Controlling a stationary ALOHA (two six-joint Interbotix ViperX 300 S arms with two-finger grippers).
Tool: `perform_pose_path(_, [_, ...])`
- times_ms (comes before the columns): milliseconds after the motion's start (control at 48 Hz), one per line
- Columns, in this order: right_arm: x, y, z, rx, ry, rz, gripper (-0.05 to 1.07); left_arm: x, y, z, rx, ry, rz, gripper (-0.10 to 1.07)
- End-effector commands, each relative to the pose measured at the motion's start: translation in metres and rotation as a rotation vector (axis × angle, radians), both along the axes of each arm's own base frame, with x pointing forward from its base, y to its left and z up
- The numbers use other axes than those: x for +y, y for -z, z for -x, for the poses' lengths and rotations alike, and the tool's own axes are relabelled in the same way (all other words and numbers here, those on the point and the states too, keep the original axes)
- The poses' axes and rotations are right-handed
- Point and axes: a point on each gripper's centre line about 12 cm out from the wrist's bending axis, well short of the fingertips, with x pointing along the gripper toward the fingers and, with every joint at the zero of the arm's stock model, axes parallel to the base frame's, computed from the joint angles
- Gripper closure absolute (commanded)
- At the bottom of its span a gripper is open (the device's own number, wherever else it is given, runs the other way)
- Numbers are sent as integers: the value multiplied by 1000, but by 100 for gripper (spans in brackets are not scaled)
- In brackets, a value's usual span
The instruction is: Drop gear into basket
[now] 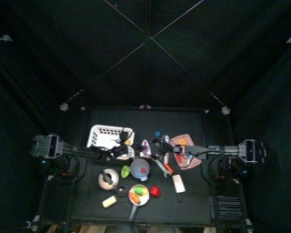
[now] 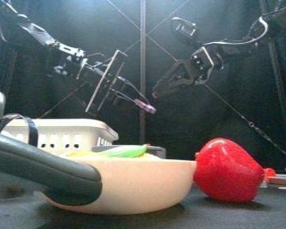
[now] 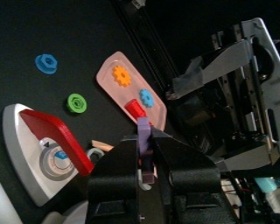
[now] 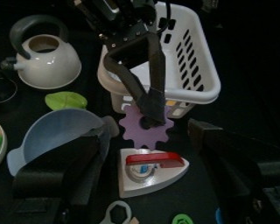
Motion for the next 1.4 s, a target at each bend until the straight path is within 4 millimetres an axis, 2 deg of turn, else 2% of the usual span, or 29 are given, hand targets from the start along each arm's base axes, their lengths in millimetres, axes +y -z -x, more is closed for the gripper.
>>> perform_pose_path(0, [1, -19, 4, -75, 0, 5, 2, 1, -15, 3, -41, -3, -11, 57])
perform_pose_path(167, [2, -21, 14, -97, 6, -4, 2, -1, -29, 21, -74, 0, -17, 57])
perform_pose_path(312, [-5, -21, 25, -106, 32, -1, 2, 3, -41, 57, -110, -17, -21, 57])
perform_pose_path(521, [-10, -17, 32, -102, 56, -10, 2, 12, -39, 123, -144, -71, -25, 57])
perform_pose_path(729, [-11, -10, 33, -89, 79, -46, 2, 18, -37, 163, -171, -108, -14, 58])
perform_pose_path(979, [-11, -6, 34, -79, 84, -59, 2, 36, -6, 185, -46, -191, 69, 58])
perform_pose_path(1083, [-12, -6, 34, -80, 86, -59, 2, 37, 3, 189, 6, -191, 108, 57])
perform_pose_path(1375, [-11, -9, 32, -87, 83, -59, 2, 39, 7, 190, 68, -173, 172, 55])
